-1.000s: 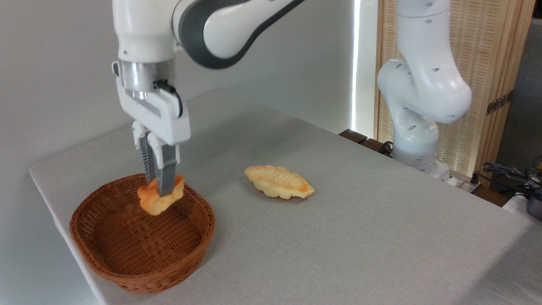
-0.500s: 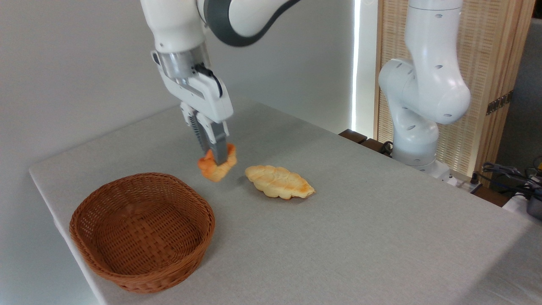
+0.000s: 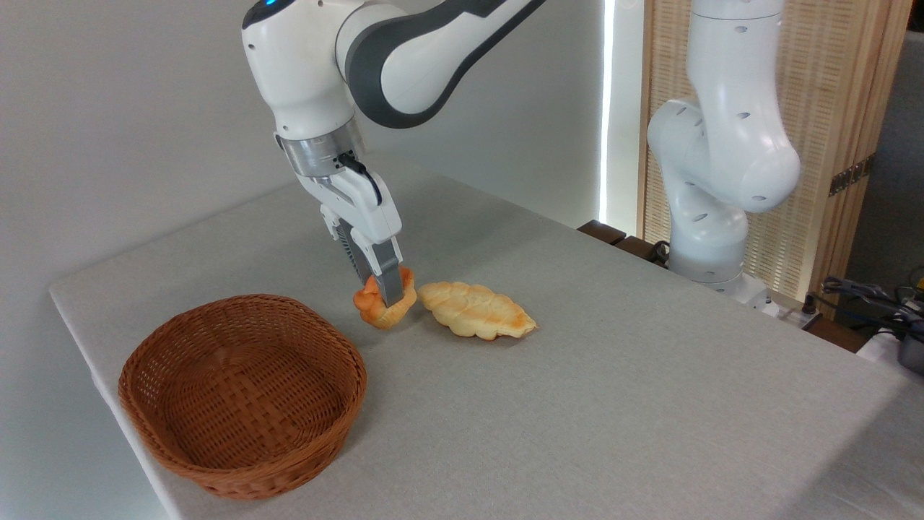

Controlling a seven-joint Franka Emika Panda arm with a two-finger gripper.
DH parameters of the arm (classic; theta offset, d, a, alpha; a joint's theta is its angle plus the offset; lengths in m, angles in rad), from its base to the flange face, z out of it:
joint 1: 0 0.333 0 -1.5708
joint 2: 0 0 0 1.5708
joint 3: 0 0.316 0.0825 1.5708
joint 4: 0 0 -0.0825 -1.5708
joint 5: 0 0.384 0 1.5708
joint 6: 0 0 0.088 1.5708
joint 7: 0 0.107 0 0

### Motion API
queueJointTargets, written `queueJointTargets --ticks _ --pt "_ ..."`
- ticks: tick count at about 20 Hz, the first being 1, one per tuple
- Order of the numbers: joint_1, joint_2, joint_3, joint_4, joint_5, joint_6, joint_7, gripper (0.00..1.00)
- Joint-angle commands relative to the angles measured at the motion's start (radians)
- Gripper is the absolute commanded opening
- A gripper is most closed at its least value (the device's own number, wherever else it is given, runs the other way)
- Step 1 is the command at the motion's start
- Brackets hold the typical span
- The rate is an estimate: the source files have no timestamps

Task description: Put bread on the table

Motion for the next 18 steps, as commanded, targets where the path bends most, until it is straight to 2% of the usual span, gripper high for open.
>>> queueJointTargets --ticks 1,8,13,15,18 --pt "-0.017 0.004 0.007 0.004 -0.002 0.014 0.009 1.0" --pt "-0.017 -0.027 0.01 0.06 0.001 -0.003 0.007 1.0" --pt "-0.005 -0.027 0.026 0.213 0.0 -0.023 0.001 1.0" --pt "-0.005 -0.032 0.078 0.236 0.001 -0.039 0.012 1.0" --pt "-0.006 -0.035 0.121 0.236 0.014 -0.061 0.019 1.0"
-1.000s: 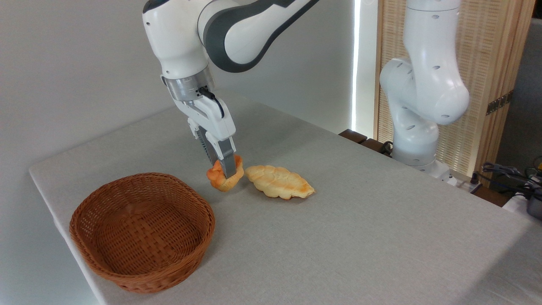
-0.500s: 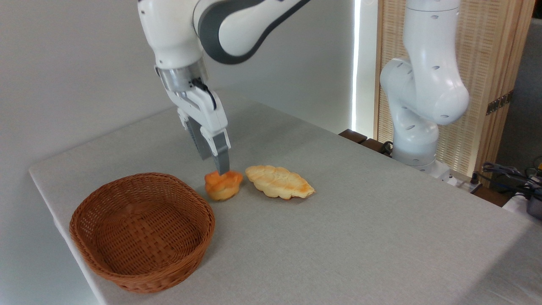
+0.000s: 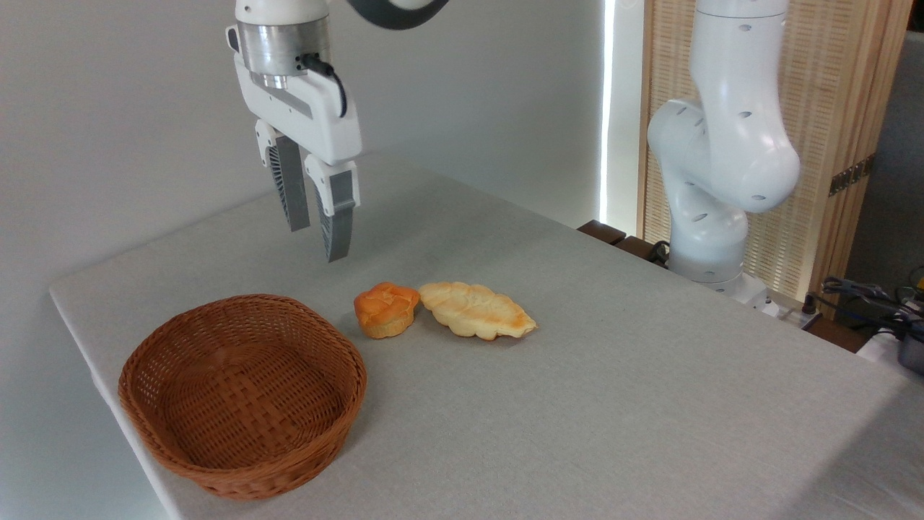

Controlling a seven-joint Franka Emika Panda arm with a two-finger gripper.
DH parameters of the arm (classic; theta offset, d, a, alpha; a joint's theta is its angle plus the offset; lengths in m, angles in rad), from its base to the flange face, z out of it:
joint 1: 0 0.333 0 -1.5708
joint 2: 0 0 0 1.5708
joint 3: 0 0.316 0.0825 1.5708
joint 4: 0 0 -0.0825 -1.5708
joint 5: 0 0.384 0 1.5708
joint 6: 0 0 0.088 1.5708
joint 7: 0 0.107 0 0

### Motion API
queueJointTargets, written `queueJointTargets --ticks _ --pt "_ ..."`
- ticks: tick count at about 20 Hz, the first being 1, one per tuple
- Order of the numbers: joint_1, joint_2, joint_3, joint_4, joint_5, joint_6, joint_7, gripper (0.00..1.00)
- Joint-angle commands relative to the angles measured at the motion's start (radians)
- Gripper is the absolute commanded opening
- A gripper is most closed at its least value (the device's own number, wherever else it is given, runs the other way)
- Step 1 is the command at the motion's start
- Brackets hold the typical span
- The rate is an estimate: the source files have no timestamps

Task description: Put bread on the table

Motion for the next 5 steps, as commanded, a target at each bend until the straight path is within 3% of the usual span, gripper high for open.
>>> queueJointTargets --ticks 1,5 --pt "-0.004 0.004 0.048 0.014 0.025 -0.026 0.016 1.0" --pt "-0.004 0.004 0.075 0.014 0.028 -0.043 0.016 1.0"
